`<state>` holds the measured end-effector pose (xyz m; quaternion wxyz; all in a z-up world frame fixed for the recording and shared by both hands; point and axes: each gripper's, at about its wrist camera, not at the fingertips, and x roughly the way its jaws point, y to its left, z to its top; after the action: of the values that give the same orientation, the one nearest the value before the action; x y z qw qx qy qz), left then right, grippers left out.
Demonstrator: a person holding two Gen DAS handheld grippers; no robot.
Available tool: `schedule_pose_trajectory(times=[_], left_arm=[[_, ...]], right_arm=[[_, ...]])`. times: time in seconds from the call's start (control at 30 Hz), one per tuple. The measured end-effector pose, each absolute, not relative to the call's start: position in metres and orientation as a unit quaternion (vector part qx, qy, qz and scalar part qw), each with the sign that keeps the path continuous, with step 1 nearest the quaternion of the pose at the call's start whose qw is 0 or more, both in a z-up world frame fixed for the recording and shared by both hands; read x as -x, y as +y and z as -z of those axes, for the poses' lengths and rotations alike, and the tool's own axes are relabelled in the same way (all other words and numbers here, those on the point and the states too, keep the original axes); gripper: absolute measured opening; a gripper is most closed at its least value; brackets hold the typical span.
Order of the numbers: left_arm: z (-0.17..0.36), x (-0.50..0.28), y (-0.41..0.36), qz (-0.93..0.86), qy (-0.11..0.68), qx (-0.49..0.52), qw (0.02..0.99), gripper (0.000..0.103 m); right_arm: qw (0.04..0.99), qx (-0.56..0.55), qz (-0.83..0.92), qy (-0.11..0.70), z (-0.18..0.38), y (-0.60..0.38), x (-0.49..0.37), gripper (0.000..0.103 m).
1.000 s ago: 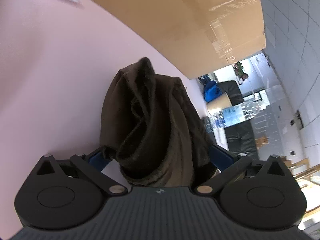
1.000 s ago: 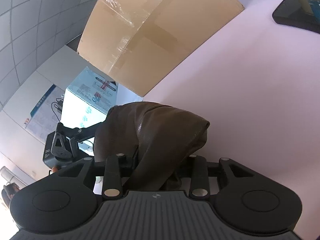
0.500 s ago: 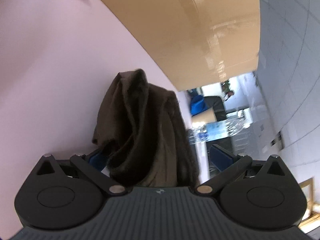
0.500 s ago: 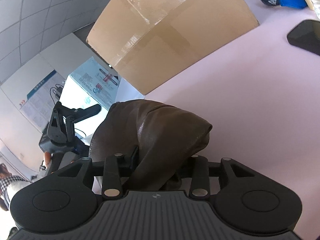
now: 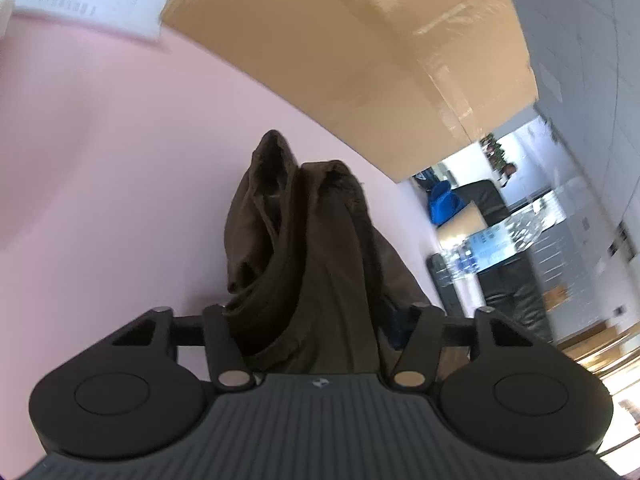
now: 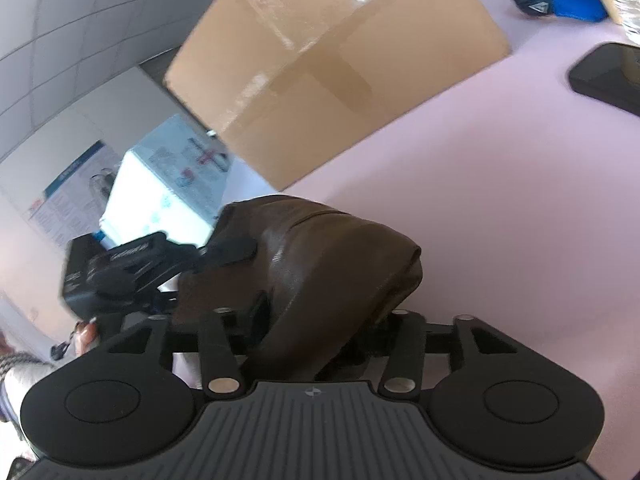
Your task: Fold clothes
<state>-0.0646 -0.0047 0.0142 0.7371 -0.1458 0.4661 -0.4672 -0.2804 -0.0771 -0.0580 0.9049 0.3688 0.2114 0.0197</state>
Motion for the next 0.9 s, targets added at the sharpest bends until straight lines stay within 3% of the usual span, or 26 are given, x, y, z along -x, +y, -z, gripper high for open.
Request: schedule_pose_trajectory(times=[0.17, 0.27, 0.37, 0.9], left_arm=[[-0.022, 0.067, 0.007, 0.465, 0.454, 0.128, 0.749, 0.047], [-0.023, 0.074, -0.008, 0.463, 0.435, 0.115, 0.764, 0.046], [-0.024, 0.09, -0.019, 0.456, 0.393, 0.081, 0.794, 0.042], [-0.08, 0.216, -0.083, 0.542, 0.24, 0.004, 0.805, 0.041]], right_arm=[[0.907, -0.364, -0.004, 0.21, 0.056, -0.076, 0.283, 0.051], [0.923, -0.328, 0.012, 0.198, 0.049, -0.067, 0.286, 0.035], [0.942, -0.279, 0.034, 0.184, 0.04, -0.051, 0.292, 0.029], [0.95, -0.299, 0.086, 0.013, 0.024, -0.079, 0.444, 0.026]])
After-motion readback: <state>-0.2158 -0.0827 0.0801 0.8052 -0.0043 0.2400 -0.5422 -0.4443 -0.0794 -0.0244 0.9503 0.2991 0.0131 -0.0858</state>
